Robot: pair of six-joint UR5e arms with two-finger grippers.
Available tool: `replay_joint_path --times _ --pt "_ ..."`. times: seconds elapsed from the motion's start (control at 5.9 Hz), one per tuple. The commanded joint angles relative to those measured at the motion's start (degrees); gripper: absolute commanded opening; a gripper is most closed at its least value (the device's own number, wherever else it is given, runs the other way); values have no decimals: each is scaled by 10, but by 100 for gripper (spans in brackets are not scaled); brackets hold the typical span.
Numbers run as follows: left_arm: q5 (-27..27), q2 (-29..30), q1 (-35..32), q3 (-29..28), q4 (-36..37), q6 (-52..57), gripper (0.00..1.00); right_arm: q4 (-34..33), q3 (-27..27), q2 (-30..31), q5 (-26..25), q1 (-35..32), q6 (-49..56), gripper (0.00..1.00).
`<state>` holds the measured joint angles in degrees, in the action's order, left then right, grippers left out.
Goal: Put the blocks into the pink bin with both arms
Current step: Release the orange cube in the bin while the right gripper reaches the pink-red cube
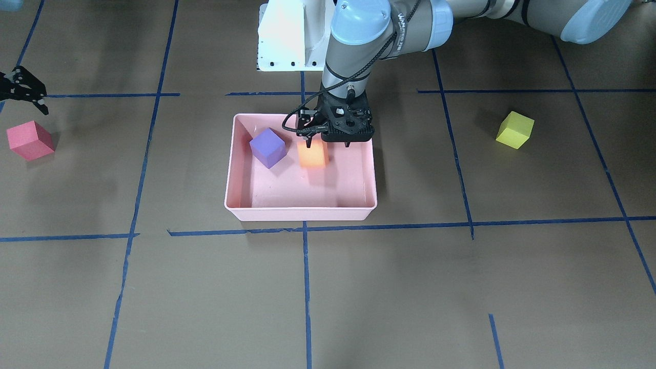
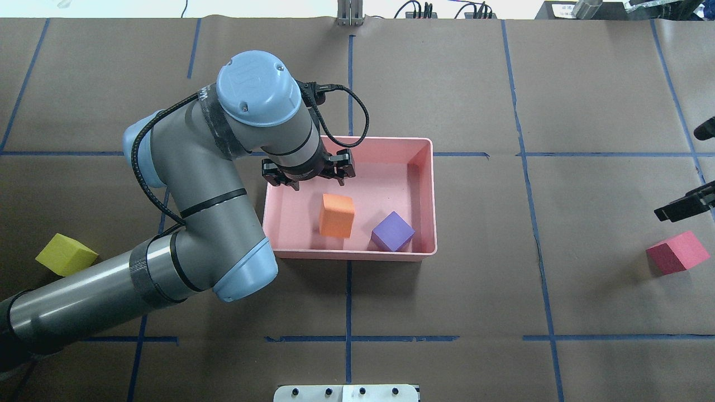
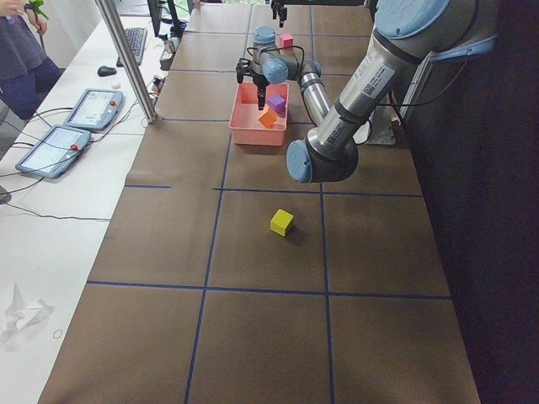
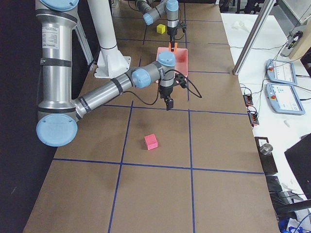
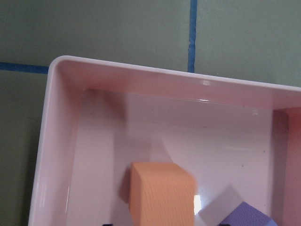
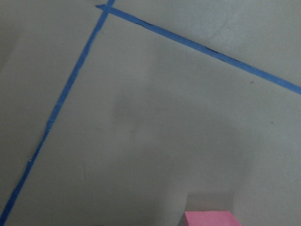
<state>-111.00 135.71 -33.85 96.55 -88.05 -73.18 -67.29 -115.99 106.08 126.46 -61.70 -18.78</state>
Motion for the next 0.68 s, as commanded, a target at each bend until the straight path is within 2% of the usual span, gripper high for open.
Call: replay_joint_path --times 0.0,0.51 --pt "2 2 1 1 1 -2 100 158 90 45 -3 11 -36 100" --pt "4 2 1 4 0 -3 100 161 144 43 -25 62 -35 100"
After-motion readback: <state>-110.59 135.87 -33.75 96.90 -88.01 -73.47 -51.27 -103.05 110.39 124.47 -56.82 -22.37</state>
